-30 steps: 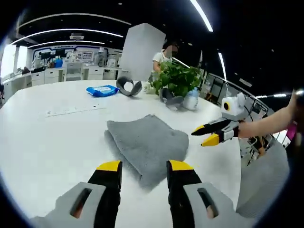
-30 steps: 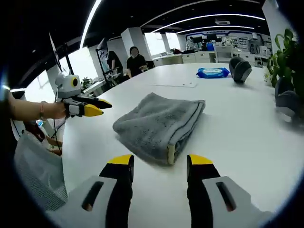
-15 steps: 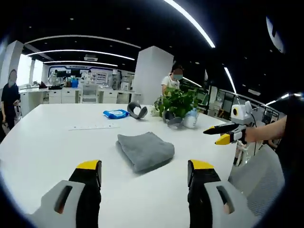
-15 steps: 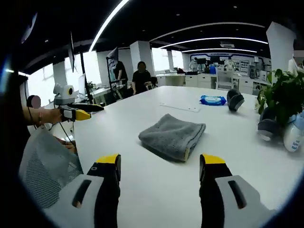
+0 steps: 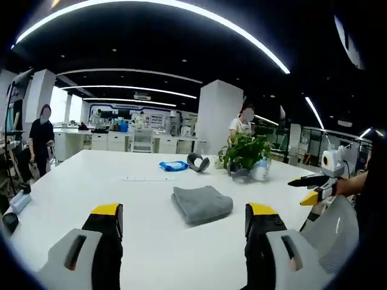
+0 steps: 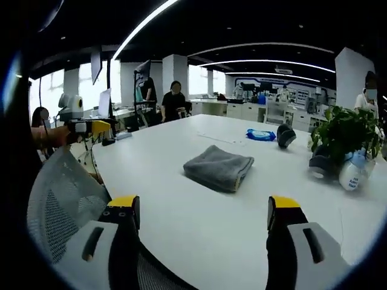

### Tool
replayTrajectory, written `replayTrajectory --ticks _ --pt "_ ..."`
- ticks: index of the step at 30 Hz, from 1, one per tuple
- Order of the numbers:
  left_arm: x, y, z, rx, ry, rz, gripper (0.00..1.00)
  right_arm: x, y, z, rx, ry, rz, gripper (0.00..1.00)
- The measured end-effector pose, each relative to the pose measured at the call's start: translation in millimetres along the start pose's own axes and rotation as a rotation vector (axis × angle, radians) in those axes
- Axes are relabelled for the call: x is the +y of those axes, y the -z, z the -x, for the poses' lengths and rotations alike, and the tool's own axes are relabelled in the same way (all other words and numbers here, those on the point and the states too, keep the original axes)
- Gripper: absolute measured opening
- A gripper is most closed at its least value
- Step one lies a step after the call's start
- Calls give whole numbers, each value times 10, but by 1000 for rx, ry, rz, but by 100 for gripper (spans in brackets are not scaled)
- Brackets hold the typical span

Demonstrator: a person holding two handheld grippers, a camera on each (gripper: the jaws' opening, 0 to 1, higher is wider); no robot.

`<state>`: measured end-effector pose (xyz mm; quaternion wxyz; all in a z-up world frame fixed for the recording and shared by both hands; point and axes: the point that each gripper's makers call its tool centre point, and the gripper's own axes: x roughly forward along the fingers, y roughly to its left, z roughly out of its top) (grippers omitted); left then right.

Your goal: Fold the towel on the table until its edges align and the towel forms a compact rectangular stack.

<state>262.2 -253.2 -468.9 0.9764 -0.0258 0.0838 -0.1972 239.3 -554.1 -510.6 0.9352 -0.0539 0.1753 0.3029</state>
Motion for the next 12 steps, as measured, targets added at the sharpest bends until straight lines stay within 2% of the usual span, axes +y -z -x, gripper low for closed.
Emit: replayTrajectory --ticks 1,4,6,7,8,12 --pt "-28 15 -2 0 -8 -29 87 -3 -8 16 -10 8 -2 87" --pt "-104 62 -26 -20 -12 -21 88 -1 18 49 -30 27 1 87" --pt "-118 183 -40 49 4 -92 89 10 148 62 12 36 32 86" --pt "-88 231 -49 70 -1 -140 89 8 184 66 25 37 36 85" --pt "-96 256 -58 79 8 -145 89 6 203 66 30 34 30 84" --pt "-221 300 -95 89 75 -46 93 -7 174 61 16 28 20 83"
